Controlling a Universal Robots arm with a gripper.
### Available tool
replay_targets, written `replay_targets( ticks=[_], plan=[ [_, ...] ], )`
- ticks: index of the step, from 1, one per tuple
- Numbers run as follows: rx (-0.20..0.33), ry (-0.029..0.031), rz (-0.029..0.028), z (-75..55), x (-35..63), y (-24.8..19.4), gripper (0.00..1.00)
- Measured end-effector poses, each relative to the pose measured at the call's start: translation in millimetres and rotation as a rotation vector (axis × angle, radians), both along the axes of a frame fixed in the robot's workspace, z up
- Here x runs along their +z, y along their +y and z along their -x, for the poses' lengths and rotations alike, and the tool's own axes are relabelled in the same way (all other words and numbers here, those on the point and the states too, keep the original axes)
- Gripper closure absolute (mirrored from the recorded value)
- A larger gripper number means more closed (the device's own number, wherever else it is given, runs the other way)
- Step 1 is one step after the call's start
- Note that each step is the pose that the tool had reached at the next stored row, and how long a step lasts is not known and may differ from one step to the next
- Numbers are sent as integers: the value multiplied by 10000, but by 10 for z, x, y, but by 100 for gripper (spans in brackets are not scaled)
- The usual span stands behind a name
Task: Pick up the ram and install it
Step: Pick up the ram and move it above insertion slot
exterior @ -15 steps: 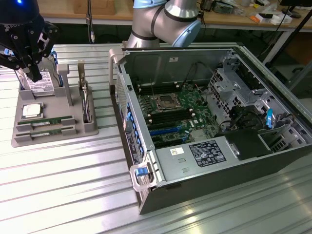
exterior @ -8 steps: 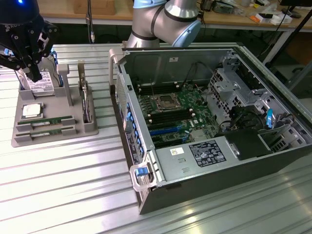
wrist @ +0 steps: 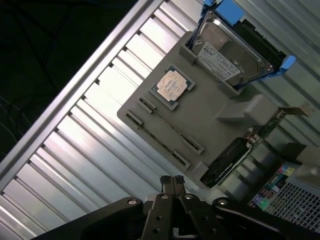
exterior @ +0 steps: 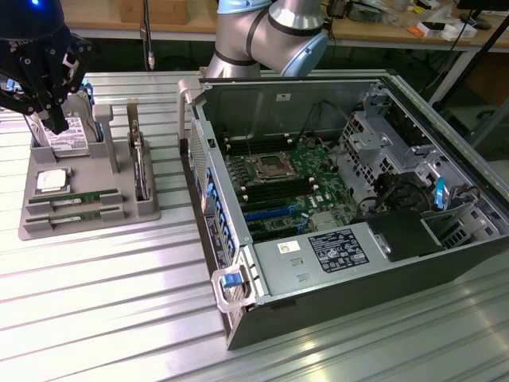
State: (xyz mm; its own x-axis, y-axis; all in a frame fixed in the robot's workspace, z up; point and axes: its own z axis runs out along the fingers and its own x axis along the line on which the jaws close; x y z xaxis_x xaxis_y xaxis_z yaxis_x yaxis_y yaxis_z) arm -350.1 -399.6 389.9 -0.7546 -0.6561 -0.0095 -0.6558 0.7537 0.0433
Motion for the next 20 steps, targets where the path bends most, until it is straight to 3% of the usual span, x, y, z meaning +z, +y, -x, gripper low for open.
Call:
replay_targets(
  ticks=[9,20],
  plan=[
    [340,0,0,0,0,0,89],
    [1224,0,0,0,0,0,89]
  ],
)
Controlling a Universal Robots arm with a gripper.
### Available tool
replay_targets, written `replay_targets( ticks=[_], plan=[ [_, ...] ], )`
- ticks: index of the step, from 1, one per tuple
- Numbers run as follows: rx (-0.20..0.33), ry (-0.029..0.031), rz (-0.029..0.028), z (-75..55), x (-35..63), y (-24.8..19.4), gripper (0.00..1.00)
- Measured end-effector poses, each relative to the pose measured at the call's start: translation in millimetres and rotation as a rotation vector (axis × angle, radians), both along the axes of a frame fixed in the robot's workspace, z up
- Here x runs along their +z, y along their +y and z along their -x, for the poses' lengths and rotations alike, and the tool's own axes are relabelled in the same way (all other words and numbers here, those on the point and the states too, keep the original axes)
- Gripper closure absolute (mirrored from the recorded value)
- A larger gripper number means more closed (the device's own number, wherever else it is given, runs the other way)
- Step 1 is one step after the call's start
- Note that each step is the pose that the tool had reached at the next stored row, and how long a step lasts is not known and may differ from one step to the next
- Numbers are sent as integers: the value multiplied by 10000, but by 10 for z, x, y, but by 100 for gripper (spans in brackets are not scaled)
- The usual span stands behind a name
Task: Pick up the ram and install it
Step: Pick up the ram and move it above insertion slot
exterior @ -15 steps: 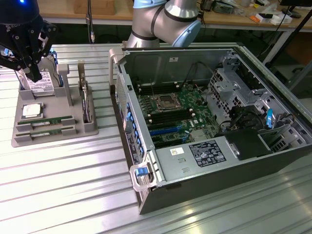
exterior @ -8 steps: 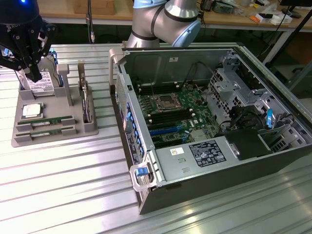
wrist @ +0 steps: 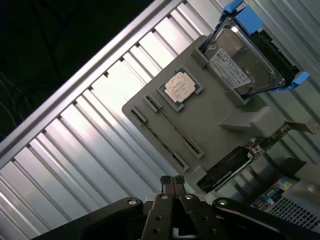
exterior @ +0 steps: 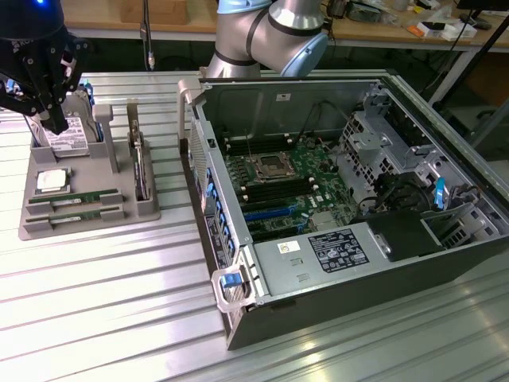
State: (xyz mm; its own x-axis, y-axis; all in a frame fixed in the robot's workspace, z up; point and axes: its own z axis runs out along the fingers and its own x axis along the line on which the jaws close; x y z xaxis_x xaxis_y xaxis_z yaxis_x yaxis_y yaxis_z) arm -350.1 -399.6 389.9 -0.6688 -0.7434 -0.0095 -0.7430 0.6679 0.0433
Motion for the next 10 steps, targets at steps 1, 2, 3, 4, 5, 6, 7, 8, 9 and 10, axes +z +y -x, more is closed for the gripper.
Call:
replay_targets(
  ticks=[1,2,3,4,5,6,7,8,9,10],
  plan=[
    [42,0,0,0,0,0,89],
    [75,0,0,0,0,0,89],
    [140,0,0,0,0,0,89],
    [195,0,0,0,0,0,89],
    [254,1,0,0,0,0,89],
    [324,0,0,0,0,0,89],
    [391,0,0,0,0,0,89],
    [444,1,0,0,0,0,89],
    [479,0,0,0,0,0,89],
    [560,0,0,0,0,0,89]
  ],
)
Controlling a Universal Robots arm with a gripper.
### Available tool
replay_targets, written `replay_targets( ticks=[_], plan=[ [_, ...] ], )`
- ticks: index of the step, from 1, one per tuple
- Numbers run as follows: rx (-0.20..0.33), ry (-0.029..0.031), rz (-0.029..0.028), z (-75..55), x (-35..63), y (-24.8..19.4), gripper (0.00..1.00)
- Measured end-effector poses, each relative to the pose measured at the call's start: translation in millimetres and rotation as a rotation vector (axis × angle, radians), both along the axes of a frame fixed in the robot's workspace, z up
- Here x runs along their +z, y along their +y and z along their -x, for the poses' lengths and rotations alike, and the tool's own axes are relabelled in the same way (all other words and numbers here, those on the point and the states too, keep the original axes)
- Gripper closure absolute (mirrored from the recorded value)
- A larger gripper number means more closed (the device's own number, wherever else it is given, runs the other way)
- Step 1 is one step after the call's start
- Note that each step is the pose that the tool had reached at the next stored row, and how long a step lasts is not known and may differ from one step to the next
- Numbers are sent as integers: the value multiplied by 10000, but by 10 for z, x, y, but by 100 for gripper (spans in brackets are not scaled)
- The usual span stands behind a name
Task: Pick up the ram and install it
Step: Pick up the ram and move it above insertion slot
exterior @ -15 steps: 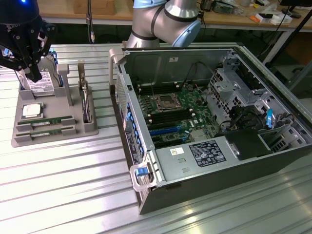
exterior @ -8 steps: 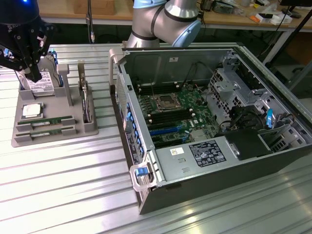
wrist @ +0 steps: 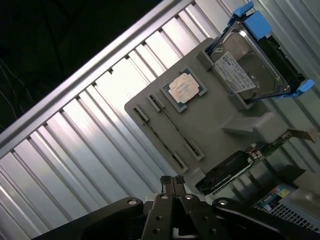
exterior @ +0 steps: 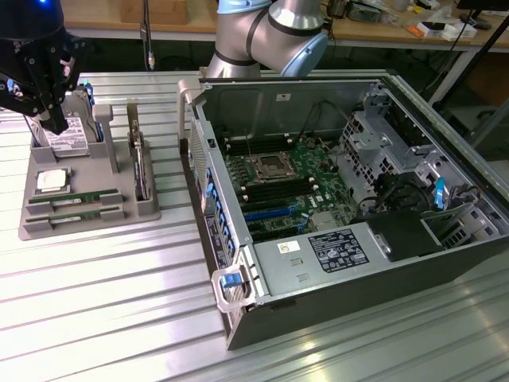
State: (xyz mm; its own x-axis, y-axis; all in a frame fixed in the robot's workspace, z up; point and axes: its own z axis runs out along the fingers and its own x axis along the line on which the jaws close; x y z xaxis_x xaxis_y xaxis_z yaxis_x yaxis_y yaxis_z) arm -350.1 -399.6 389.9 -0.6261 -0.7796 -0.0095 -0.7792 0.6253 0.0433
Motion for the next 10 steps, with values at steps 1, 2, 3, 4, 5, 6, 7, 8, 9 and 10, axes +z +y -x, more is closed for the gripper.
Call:
replay_targets(
  ticks=[1,2,3,4,5,6,7,8,9,10],
  plan=[
    [37,0,0,0,0,0,89],
    [115,-1,0,0,0,0,89],
    [176,0,0,0,0,0,89],
    [253,0,0,0,0,0,89],
    [324,0,0,0,0,0,89],
    [404,0,0,0,0,0,89],
    [477,0,0,0,0,0,89],
    [585,0,0,0,0,0,89],
    [659,0,0,0,0,0,89],
    [803,0,0,0,0,0,89]
  ],
)
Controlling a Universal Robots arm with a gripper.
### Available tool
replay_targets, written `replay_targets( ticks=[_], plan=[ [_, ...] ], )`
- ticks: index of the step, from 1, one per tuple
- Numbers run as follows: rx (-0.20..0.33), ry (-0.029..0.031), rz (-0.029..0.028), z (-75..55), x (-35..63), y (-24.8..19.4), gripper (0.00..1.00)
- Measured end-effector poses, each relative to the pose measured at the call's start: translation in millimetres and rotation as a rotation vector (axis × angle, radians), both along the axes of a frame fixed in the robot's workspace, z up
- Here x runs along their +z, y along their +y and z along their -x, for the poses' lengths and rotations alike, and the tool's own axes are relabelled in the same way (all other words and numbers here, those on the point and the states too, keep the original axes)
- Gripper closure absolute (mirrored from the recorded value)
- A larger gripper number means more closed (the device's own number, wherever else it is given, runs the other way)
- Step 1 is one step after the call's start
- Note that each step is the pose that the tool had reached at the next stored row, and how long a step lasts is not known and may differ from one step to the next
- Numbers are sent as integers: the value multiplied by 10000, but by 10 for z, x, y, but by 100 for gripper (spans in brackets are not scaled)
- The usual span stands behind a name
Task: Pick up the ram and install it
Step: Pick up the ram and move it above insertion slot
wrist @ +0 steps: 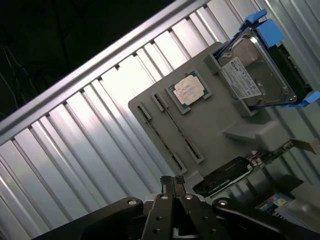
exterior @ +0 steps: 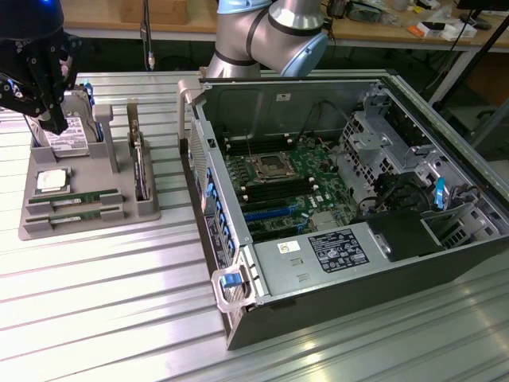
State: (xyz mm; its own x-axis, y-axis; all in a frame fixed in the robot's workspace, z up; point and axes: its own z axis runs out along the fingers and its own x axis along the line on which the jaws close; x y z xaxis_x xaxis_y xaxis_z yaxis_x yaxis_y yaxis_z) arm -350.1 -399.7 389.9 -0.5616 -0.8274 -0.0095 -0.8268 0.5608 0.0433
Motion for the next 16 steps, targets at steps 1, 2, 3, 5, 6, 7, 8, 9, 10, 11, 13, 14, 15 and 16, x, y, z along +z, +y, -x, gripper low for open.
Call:
replay_targets(
  ticks=[1,2,3,5,6,7,8,9,10,11,13,14,15,16],
  plan=[
    [90,0,0,0,0,0,89],
    [151,0,0,0,0,0,89],
    [272,0,0,0,0,0,89],
    [431,0,0,0,0,0,89],
    [516,0,0,0,0,0,89],
    [650,0,0,0,0,0,89],
    [725,0,0,0,0,0,89],
    [797,0,0,0,0,0,89],
    [900,0,0,0,0,0,89],
    [940,0,0,0,0,0,89],
    [1143,0,0,0,0,0,89],
    [1251,0,0,0,0,0,89],
    [1334,0,0,0,0,1,89],
    [1429,0,0,0,0,0,89]
  ],
)
